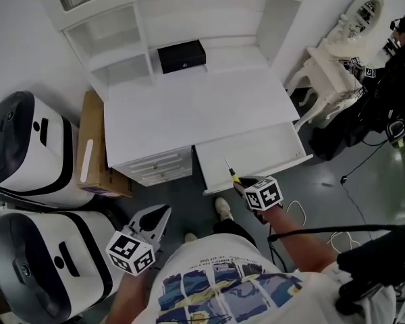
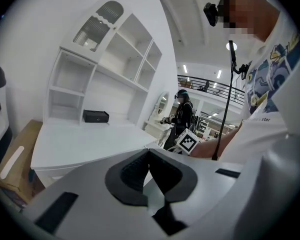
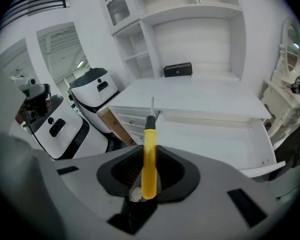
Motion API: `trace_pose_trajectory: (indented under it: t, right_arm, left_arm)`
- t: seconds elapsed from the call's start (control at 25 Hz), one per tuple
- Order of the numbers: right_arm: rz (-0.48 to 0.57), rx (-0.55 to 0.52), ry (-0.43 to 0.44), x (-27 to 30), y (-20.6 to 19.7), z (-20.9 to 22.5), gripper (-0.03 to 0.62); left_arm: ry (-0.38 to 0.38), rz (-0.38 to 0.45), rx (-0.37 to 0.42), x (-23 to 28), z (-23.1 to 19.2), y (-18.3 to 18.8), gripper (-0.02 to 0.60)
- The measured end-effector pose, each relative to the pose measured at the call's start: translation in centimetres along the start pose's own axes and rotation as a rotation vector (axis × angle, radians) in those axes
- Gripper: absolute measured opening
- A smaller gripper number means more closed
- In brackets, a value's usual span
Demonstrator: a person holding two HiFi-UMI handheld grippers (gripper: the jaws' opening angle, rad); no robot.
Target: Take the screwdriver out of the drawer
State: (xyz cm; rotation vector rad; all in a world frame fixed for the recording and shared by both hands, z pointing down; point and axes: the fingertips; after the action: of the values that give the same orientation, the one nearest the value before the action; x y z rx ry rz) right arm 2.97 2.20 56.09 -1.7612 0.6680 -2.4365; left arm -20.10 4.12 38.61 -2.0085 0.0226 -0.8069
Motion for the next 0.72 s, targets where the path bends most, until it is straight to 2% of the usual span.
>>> trace_pose_trajectory:
  t: [0.44, 0.72]
  right_arm:
    - [0.117, -0.002, 0.029, -4.8, -1.1, -6.7, 0.097]
    - [0.143, -0.038, 0.02, -6.2, -1.8, -9.5, 0.097]
  left_arm:
    - [-0.053, -0.021, 0.052, -1.6, 1.4, -2.6, 0.014]
    - [-0.07, -0.027, 0.059, -2.3, 1.8, -3.9, 0.014]
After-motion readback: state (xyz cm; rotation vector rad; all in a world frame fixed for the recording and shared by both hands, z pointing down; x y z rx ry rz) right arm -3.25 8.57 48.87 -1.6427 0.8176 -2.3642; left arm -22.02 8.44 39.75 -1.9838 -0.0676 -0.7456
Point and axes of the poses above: the fingertips, and each gripper's own axes: x forward along the fingers, z to its right, y out of its top, and after that the axes turned 12 degrees about -z, right-handed
